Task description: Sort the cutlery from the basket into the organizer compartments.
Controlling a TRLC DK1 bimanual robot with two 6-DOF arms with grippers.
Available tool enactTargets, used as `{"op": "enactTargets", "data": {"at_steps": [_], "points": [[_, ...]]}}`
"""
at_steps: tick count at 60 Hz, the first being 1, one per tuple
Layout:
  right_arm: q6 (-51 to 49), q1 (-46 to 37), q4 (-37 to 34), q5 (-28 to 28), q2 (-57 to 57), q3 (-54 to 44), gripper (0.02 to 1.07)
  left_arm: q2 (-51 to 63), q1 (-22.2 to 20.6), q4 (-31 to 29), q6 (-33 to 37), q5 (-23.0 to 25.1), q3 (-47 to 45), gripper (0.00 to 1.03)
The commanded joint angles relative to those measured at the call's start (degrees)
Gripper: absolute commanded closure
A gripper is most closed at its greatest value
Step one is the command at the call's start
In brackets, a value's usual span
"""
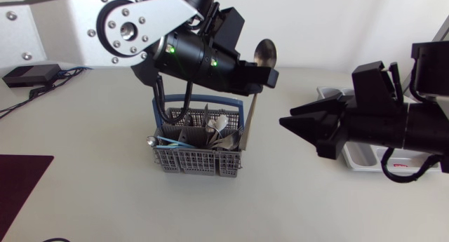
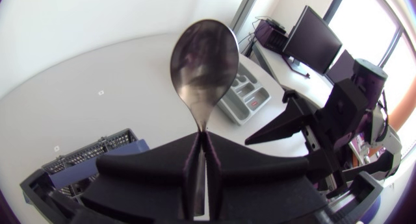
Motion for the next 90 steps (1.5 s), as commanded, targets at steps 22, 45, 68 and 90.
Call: {"op": "enactTargets", "data": {"at_steps": [22,45,68,90], "points": [[8.0,0.5,0.9,-6.3,12.4,10.8,0.43,-0.6,1.8,5.0,-7.1,6.4,2.4,1.00],[9.4,4.2,2.4,-3.1,15.4,12.8,0.69,0.1,2.4,5.9,-8.3,7.0,3.0,1.00],[9.4,5.8,2.7,-1.6,15.2,12.4,0.95,0.0,2.8,6.3,-9.0,7.1,2.2,1.00],[8.6,6.2,0.6,-1.6,15.3,11.8,1.00,-1.8,3.3,9.4,-9.6,7.0,1.8,0.69]]}}
